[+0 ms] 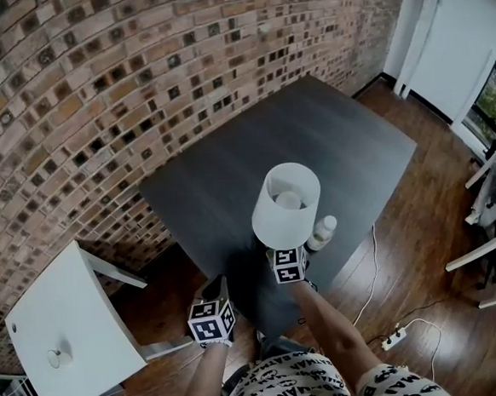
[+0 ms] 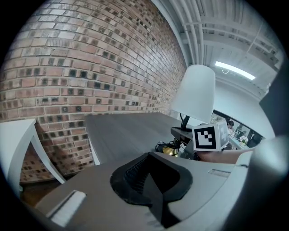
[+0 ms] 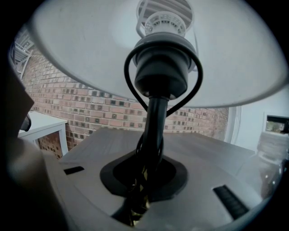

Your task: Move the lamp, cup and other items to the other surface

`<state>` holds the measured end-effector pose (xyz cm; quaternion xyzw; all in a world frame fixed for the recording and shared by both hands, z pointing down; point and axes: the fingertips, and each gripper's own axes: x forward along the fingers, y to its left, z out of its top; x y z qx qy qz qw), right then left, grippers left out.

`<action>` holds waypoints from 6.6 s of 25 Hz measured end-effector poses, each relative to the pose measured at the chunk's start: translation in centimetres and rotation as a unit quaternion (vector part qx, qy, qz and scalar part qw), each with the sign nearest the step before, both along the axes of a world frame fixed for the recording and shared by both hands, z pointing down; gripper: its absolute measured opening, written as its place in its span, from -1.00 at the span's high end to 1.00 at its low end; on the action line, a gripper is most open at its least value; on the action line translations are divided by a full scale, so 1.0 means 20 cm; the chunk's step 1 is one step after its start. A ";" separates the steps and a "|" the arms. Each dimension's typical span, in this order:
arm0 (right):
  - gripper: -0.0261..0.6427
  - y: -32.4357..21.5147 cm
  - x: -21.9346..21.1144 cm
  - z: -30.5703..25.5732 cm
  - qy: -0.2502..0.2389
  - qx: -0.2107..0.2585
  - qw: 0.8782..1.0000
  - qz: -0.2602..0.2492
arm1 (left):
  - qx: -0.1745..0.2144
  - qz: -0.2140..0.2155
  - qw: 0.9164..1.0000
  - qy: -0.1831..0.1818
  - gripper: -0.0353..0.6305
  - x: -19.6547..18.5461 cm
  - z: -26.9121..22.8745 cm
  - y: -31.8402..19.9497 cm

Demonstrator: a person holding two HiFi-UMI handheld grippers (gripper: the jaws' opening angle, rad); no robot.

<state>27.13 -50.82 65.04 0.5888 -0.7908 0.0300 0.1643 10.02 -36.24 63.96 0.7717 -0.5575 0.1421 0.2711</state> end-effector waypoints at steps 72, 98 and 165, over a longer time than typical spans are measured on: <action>-0.47 2.33 -3.21 -0.22 -0.017 -0.175 0.830 -0.529 | 0.056 -0.460 0.886 -0.001 0.89 -2.26 -0.22 2.37; -0.55 2.40 -4.43 0.33 0.099 -0.178 0.761 -0.616 | 0.001 -0.550 0.835 -0.002 0.89 -3.09 0.04 2.26; -0.33 0.51 -0.83 -0.05 -0.008 -0.118 0.984 -0.135 | 0.027 -0.043 0.999 0.011 0.89 -0.35 -0.11 0.51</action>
